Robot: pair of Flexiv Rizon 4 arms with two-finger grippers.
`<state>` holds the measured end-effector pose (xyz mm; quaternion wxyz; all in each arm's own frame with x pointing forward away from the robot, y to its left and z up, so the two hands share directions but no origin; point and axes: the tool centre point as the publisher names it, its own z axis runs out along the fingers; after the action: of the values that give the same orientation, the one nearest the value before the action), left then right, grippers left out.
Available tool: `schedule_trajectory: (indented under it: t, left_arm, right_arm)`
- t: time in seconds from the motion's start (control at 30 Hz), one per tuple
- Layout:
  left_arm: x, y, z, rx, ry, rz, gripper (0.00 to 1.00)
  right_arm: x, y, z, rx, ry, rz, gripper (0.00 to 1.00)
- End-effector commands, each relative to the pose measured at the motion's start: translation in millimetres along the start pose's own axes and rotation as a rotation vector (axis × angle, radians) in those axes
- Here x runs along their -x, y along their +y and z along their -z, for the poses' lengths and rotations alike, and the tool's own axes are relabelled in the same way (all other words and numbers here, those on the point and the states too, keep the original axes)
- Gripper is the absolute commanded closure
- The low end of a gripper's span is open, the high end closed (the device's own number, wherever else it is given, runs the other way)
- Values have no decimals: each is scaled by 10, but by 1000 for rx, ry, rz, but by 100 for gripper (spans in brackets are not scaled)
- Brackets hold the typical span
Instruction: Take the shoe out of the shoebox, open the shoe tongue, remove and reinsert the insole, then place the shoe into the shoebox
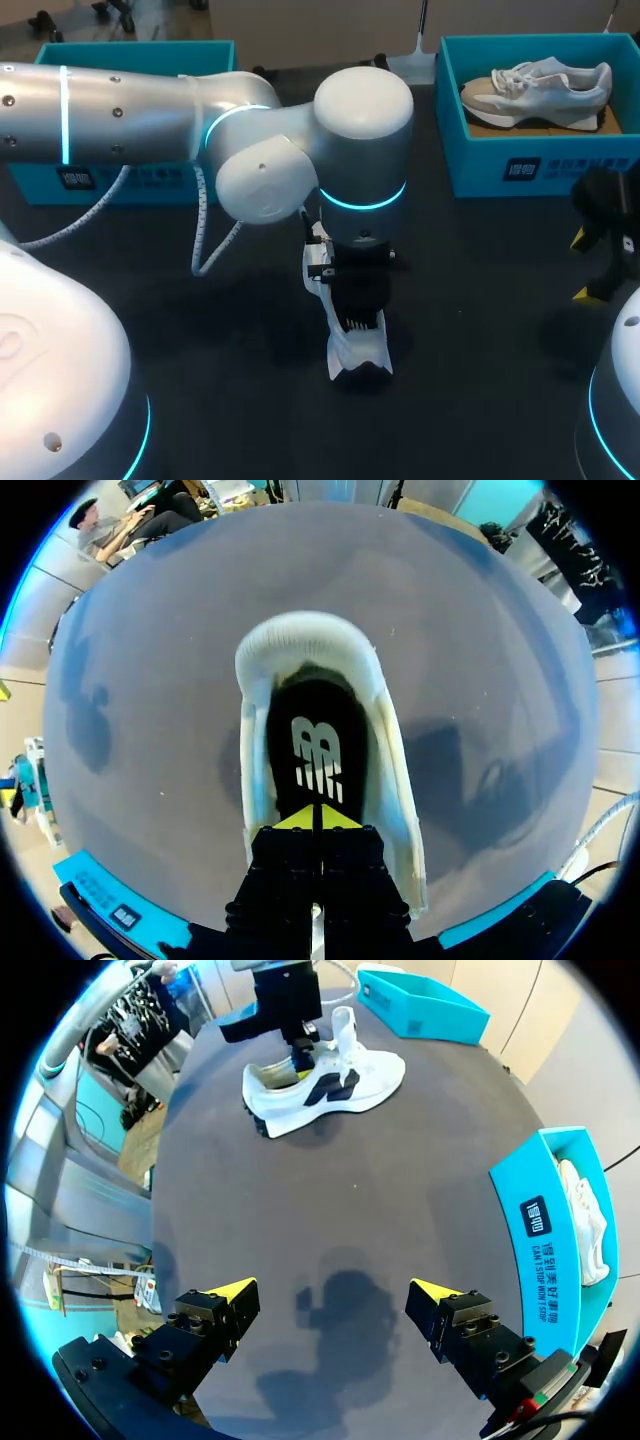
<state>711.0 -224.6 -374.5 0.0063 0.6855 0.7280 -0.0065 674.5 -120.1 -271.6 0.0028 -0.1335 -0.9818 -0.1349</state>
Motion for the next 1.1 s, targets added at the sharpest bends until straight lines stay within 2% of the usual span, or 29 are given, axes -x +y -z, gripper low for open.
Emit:
schedule_trajectory:
  t: [0.03,0.07,0.1,0.13,0.5,0.77,1.1]
  left_arm:
    - [5,21,11,6,14,13,80]
    - [-11,28,13,1,18,23,53]
    - [-26,38,11,0,23,28,13]
    - [-47,46,10,-3,25,34,0]
    - [-173,74,53,8,45,73,0]
    - [-181,137,101,4,40,102,0]
    - [-178,100,199,-17,29,83,0]
  right_arm:
    - [-15,0,1,-2,-2,-1,0]
    - [-15,0,1,-2,-2,-1,0]
    - [-15,0,1,-2,-2,-1,0]
    - [-15,0,1,-2,-2,-1,0]
    - [-15,0,1,-2,-2,-1,0]
    - [-15,0,1,-2,-2,-1,0]
    - [-15,0,1,-2,-2,-1,0]
